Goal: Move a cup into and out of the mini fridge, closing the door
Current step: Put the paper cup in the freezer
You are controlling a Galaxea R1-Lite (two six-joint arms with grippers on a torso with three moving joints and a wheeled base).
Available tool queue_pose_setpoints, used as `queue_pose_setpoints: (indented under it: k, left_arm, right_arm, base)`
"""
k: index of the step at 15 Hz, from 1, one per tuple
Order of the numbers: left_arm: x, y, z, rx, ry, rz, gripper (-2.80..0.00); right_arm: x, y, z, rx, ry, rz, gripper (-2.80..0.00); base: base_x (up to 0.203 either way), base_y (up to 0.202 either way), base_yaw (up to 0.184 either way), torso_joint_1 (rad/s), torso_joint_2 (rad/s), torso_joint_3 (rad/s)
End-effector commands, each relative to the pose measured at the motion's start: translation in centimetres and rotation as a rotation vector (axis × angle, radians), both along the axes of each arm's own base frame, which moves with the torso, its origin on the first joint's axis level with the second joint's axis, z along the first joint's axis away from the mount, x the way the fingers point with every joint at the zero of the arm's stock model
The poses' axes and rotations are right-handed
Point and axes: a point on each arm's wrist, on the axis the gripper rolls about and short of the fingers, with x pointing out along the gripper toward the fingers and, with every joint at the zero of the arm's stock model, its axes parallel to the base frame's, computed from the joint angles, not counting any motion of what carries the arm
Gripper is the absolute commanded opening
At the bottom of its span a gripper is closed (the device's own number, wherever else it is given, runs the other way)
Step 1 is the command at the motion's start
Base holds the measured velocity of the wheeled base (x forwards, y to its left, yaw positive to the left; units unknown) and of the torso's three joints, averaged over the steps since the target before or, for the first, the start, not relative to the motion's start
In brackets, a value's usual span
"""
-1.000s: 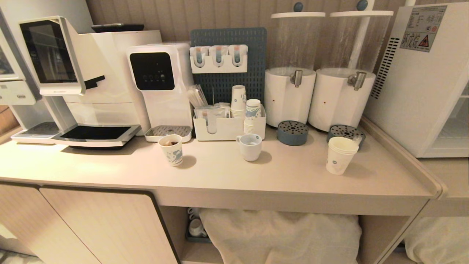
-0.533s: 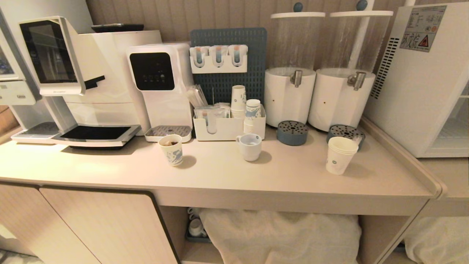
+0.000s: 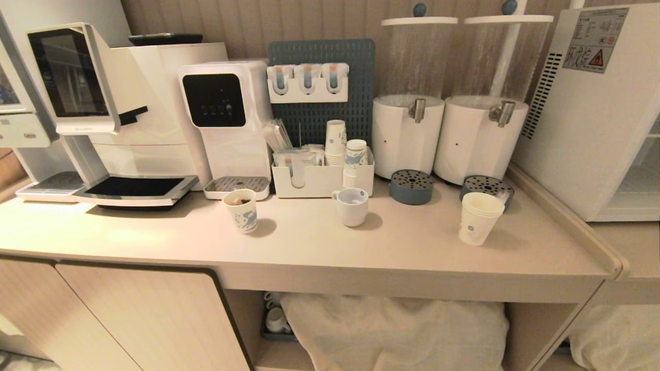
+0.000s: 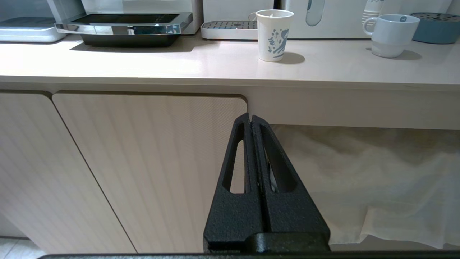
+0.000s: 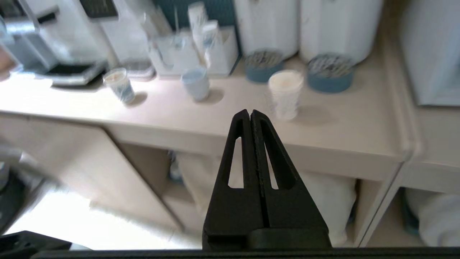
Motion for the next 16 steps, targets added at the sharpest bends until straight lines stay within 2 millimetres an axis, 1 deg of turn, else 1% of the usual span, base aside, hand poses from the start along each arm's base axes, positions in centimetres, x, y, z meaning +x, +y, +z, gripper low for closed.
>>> queue_pose_setpoints:
  k: [1,3,6,8,12,13,14,16]
  left_arm:
    - [0.1,0.0,-0.4,-0.001,0.016,0.000,-2.80]
    - [0.1,0.0,-0.4,-0.001,0.016,0.000,-2.80]
    - [0.1,0.0,-0.4,-0.001,0.016,0.001,-2.80]
    - [0.1,0.0,-0.4,-0.001,0.016,0.000,-2.80]
    - [0.1,0.0,-0.4,-0.002,0.016,0.001,-2.80]
    - [0.1,0.0,-0.4,-0.002,0.016,0.000,-2.80]
    - [0.1,0.0,-0.4,-0.002,0.016,-0.001,-2.80]
    - [0.1,0.0,-0.4,-0.002,0.016,-0.001,-2.80]
  right_arm:
    - [3.5,0.6,0.0,-0.027,0.111,0.013,-2.80]
    - [5.1,0.8,-1.2,-0.049,0.119,-0.009,-2.80]
    - [7.6,1.2,-3.7,-0.077,0.140,-0.057,-2.80]
    - [9.4,1.5,-4.4,-0.080,0.169,-0.063,-2.80]
    - [13.0,1.7,-5.0,-0.083,0.203,-0.099,-2.80]
    - [13.4,1.7,-5.2,-0.088,0.197,-0.109,-2.80]
    - [14.5,1.6,-5.9,-0.105,0.182,-0.120,-2.80]
    - [18.1,1.7,-8.4,-0.136,0.153,-0.135,-2.80]
  base:
    - [0.000,0.000,0.000,0.000,0.00,0.000]
    - [0.000,0.000,0.000,0.000,0.00,0.000]
    - [0.000,0.000,0.000,0.000,0.00,0.000]
    - [0.000,0.000,0.000,0.000,0.00,0.000]
    - [0.000,0.000,0.000,0.000,0.00,0.000]
    - [0.000,0.000,0.000,0.000,0.00,0.000]
    - [0.000,0.000,0.000,0.000,0.00,0.000]
    - [0.000,0.000,0.000,0.000,0.00,0.000]
